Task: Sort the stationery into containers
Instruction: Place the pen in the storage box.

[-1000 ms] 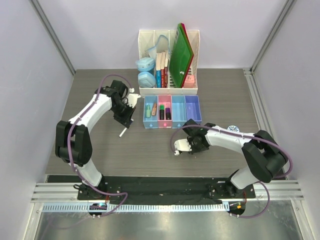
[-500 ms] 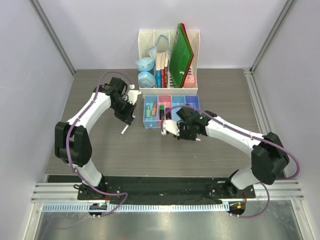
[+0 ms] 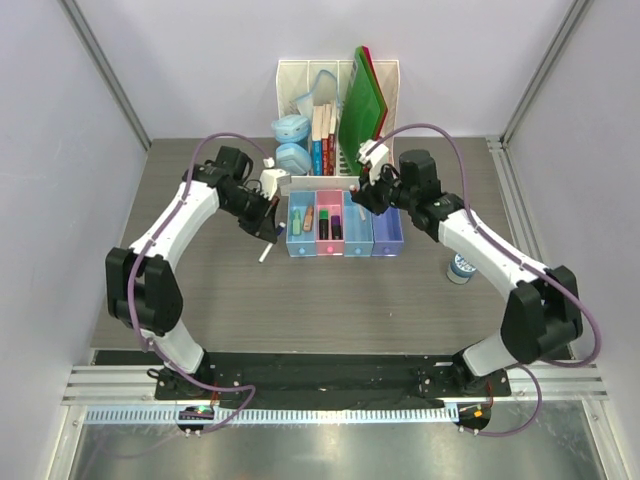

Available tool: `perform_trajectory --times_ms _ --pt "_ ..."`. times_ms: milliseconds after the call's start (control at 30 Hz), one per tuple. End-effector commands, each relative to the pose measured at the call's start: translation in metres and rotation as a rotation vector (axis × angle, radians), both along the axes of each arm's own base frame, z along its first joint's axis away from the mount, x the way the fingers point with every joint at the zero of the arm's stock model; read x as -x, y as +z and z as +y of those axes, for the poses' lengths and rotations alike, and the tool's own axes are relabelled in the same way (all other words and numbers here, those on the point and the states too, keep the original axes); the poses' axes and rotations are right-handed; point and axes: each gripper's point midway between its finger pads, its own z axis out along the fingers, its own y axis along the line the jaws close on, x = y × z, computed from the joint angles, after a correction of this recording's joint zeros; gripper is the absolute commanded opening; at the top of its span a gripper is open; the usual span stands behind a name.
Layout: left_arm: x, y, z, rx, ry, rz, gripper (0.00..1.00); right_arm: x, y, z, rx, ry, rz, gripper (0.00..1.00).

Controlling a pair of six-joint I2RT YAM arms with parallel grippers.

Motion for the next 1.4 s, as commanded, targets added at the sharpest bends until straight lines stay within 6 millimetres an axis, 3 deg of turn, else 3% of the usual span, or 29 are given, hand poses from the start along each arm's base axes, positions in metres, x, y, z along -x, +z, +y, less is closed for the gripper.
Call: perform_trajectory --times_ms 0,233,533,867,967,1000,1100,1200,1367 --pt "0.008 0.036 -0.007 0.089 -0.061 -0.089 0.0 -0.03 0.011 0.014 -0.217 0.002 -0.004 0.01" --pt "0.013 0.044 -0.006 0.089 -0.081 -0.1 0.0 -0.046 -0.018 0.022 -0.24 -0.003 0.036 0.01" --pt "0.01 0.056 -0.012 0.13 -0.094 -0.121 0.0 -0.057 -0.074 0.007 -0.122 -0.062 0.068 0.01" --pt "0.004 0.061 -0.018 0.159 -0.105 -0.12 0.0 -0.06 -0.092 -0.006 -0.042 -0.1 0.074 0.07" --pt "0.004 0.061 -0.02 0.168 -0.111 -0.116 0.0 -0.065 -0.099 -0.013 -0.012 -0.138 0.072 0.15" --pt "0.004 0.061 -0.02 0.17 -0.113 -0.117 0.0 -0.068 -0.099 -0.016 0.0 -0.158 0.065 0.25" --pt "0.003 0.06 -0.021 0.174 -0.114 -0.112 0.0 -0.072 -0.101 -0.02 0.019 -0.179 0.057 0.45" --pt "0.003 0.059 -0.021 0.172 -0.114 -0.109 0.0 -0.076 -0.097 -0.023 0.03 -0.198 0.047 0.54" --pt "-0.003 0.057 -0.025 0.188 -0.113 -0.122 0.0 -0.075 -0.079 -0.027 0.037 -0.215 0.038 0.58"
